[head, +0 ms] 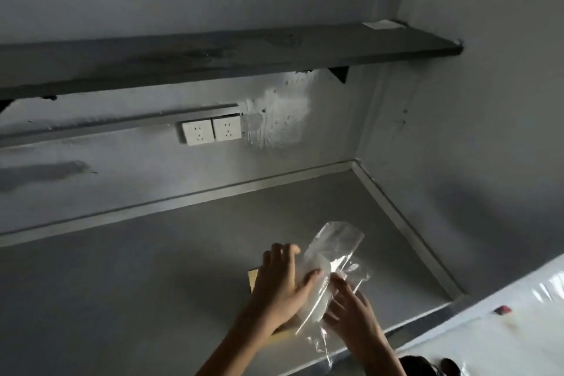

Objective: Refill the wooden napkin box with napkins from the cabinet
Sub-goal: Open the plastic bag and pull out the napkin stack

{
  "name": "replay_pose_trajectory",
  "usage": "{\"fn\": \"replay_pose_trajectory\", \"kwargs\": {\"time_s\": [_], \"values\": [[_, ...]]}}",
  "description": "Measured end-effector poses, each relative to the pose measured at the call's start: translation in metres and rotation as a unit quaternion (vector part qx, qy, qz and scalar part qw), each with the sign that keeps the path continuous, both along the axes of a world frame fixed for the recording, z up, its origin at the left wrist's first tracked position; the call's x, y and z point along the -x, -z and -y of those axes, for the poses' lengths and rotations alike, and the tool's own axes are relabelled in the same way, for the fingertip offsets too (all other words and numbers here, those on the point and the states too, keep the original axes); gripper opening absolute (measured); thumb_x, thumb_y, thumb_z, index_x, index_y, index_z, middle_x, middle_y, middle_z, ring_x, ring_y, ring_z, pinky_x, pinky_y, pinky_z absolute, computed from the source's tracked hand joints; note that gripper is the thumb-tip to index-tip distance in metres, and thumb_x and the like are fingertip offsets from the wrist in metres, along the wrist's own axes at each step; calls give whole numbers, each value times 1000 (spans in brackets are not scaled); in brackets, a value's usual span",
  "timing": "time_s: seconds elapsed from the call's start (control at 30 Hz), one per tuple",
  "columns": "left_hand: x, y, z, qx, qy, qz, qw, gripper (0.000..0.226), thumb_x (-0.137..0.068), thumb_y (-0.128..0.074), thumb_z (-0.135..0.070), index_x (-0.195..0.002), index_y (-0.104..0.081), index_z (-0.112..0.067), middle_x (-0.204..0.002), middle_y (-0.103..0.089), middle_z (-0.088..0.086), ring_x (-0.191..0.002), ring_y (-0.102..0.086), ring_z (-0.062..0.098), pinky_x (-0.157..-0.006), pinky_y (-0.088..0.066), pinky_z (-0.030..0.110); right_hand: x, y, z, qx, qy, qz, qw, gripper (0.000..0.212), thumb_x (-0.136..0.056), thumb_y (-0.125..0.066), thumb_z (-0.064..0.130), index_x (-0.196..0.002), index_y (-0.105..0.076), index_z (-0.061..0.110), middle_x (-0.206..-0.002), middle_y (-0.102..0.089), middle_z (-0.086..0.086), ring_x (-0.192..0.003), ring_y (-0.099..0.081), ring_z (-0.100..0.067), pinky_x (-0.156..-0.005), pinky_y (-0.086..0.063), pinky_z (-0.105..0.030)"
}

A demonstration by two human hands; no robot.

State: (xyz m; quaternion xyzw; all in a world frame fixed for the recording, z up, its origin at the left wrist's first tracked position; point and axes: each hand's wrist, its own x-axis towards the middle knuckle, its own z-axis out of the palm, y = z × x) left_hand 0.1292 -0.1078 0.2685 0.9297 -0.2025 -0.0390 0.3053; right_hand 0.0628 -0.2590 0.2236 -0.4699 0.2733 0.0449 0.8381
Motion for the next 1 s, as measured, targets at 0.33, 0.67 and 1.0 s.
{"fn": "replay_pose_trajectory", "kwargs": {"time_s": [0.33, 0.67, 1.0], "values": [[-53, 29, 114, -144, 218, -120, 958, 25, -91, -55, -27, -114, -49, -19, -120, -57, 3, -105, -56, 20, -86, -48, 35, -8, 59, 86, 11, 149, 0, 989, 43, -85, -67, 17, -125, -53, 24, -111, -71, -12, -109, -64, -33, -79, -55, -42], [-148, 103, 165, -89, 10, -213, 973, 14, -90, -42, -15, -91, -56, -14, -91, -66, 6, -85, -62, 25, -79, -51, 40, -9, 169, 177, -54, 62, -142, 986, 78, -61, -70, -6, -135, -48, 4, -75, -68, 13, -82, -60, -8, -84, -50, -34], [-157, 147, 169, -27, -34, -276, 960, 18, -93, -39, -4, -104, -49, -14, -91, -55, 6, -74, -50, 16, -65, -41, 32, -38, 166, 181, 359, 126, -237, 894, 53, -81, -61, -1, -131, -49, 11, -122, -58, -22, -108, -57, -37, -91, -46, -42]]}}
